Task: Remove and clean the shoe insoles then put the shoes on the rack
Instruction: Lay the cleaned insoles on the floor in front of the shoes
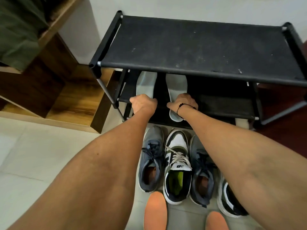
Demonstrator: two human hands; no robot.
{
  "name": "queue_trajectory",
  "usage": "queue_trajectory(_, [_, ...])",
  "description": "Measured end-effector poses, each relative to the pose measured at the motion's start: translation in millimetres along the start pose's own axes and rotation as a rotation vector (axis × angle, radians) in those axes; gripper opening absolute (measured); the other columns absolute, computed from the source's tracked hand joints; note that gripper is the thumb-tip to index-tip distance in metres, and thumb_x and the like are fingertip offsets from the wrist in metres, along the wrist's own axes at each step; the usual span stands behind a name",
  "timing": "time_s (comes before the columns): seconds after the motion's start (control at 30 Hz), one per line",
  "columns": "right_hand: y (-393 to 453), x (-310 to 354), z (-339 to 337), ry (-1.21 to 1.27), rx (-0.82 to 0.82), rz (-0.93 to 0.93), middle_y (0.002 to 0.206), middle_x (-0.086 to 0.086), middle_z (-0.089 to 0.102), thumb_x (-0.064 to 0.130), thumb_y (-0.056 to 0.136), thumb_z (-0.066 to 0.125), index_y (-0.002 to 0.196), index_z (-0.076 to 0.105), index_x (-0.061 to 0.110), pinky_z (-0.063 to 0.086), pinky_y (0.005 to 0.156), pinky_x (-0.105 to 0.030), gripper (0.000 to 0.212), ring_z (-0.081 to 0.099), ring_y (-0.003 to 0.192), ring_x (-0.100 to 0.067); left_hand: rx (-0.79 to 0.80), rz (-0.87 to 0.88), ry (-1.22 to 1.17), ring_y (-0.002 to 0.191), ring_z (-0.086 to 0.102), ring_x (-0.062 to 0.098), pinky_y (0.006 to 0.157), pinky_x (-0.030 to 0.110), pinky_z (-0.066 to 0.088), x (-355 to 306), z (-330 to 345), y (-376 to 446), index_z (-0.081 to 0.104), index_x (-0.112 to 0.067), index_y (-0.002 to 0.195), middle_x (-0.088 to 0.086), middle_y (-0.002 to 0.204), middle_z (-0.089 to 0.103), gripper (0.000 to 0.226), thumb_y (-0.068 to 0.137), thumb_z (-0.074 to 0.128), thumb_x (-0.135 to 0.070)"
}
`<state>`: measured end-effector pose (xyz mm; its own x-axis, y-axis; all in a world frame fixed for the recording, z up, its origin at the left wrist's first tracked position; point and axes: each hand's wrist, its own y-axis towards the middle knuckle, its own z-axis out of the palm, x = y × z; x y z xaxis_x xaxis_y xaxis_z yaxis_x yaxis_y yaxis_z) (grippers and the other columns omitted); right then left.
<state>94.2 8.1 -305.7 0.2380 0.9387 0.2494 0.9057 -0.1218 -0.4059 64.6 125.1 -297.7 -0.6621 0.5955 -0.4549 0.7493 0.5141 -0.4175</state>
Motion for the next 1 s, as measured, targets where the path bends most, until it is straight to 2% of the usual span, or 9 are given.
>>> queue_trajectory(0.07, [9, 3, 3, 0.018, -0.013, 0.010, 0.129, -0.013, 0.049, 0.048, 0.078, 0.065, 0.135, 0.037, -0.001, 0.048, 0.087, -0.041, 0.080, 0.052, 0.115, -0.032, -0.029, -0.004, 0.021, 0.106, 0.054, 0.032, 0.078, 0.030, 0.041, 0, 1, 8, 0.048, 0.001, 0.129, 0.020, 0.129, 0.039, 0.053, 0.091, 0.053, -0.036])
queue_trajectory(0.13, [18, 5, 5, 0.046, -0.041, 0.012, 0.132, -0.015, 0.047, 0.049, 0.078, 0.064, 0.139, 0.027, -0.004, 0.046, 0.087, -0.041, 0.089, 0.051, 0.117, -0.033, -0.067, -0.008, 0.066, 0.114, 0.048, 0.033, 0.088, 0.033, 0.042, 0, 3, 17, 0.044, 0.002, 0.132, 0.020, 0.130, 0.039, 0.058, 0.091, 0.053, -0.038])
queue_trajectory(0.27, [34, 11, 7, 0.110, -0.082, 0.012, 0.135, -0.018, 0.045, 0.047, 0.078, 0.066, 0.139, 0.023, -0.006, 0.044, 0.093, -0.043, 0.092, 0.047, 0.121, -0.035, -0.137, 0.006, 0.172, 0.118, 0.042, 0.032, 0.095, 0.035, 0.039, 1, 12, 28, 0.044, 0.002, 0.133, 0.019, 0.130, 0.042, 0.062, 0.090, 0.052, -0.043])
queue_trajectory(0.33, [40, 14, 9, 0.111, -0.078, 0.003, 0.135, -0.017, 0.044, 0.049, 0.078, 0.066, 0.139, 0.026, -0.005, 0.044, 0.092, -0.041, 0.091, 0.046, 0.122, -0.034, -0.160, 0.004, 0.179, 0.118, 0.041, 0.032, 0.095, 0.035, 0.038, 4, 18, 31, 0.043, 0.003, 0.133, 0.019, 0.130, 0.042, 0.065, 0.089, 0.054, -0.044])
queue_trajectory(0.5, [48, 15, 15, 0.060, -0.082, -0.037, 0.125, -0.014, 0.052, 0.059, 0.073, 0.064, 0.127, 0.049, 0.005, 0.048, 0.083, -0.037, 0.078, 0.053, 0.114, -0.031, -0.242, 0.059, 0.186, 0.119, 0.039, 0.032, 0.095, 0.034, 0.037, 4, 25, 34, 0.040, 0.004, 0.132, 0.019, 0.130, 0.039, 0.070, 0.085, 0.058, -0.045])
queue_trajectory(0.63, [44, 11, 18, 0.071, -0.089, -0.012, 0.124, -0.013, 0.053, 0.059, 0.074, 0.061, 0.123, 0.052, 0.008, 0.051, 0.085, -0.037, 0.071, 0.054, 0.112, -0.030, -0.235, 0.132, 0.150, 0.121, 0.038, 0.030, 0.097, 0.033, 0.036, -10, 25, 35, 0.037, 0.005, 0.133, 0.017, 0.133, 0.038, 0.075, 0.083, 0.061, -0.046])
queue_trajectory(0.73, [41, 5, 20, 0.105, -0.110, 0.002, 0.130, -0.014, 0.046, 0.055, 0.078, 0.060, 0.131, 0.043, 0.005, 0.046, 0.087, -0.036, 0.075, 0.049, 0.119, -0.030, -0.173, 0.119, 0.174, 0.122, 0.037, 0.031, 0.098, 0.033, 0.036, -13, 29, 33, 0.034, 0.006, 0.136, 0.018, 0.135, 0.036, 0.079, 0.085, 0.059, -0.049])
queue_trajectory(0.87, [40, -1, 19, 0.179, -0.127, 0.047, 0.139, -0.016, 0.039, 0.055, 0.076, 0.064, 0.144, 0.011, -0.005, 0.042, 0.093, -0.038, 0.105, 0.043, 0.126, -0.030, -0.175, 0.114, 0.172, 0.122, 0.038, 0.032, 0.098, 0.034, 0.037, -8, 30, 36, 0.032, 0.007, 0.137, 0.019, 0.135, 0.034, 0.078, 0.086, 0.059, -0.046])
queue_trajectory(1.0, [41, -5, 19, 0.187, -0.137, 0.056, 0.141, -0.018, 0.038, 0.054, 0.081, 0.059, 0.146, 0.000, -0.002, 0.042, 0.093, -0.042, 0.105, 0.043, 0.126, -0.033, -0.209, 0.066, 0.109, 0.121, 0.041, 0.032, 0.098, 0.034, 0.039, -4, 28, 41, 0.030, 0.008, 0.138, 0.018, 0.133, 0.036, 0.076, 0.087, 0.058, -0.042])
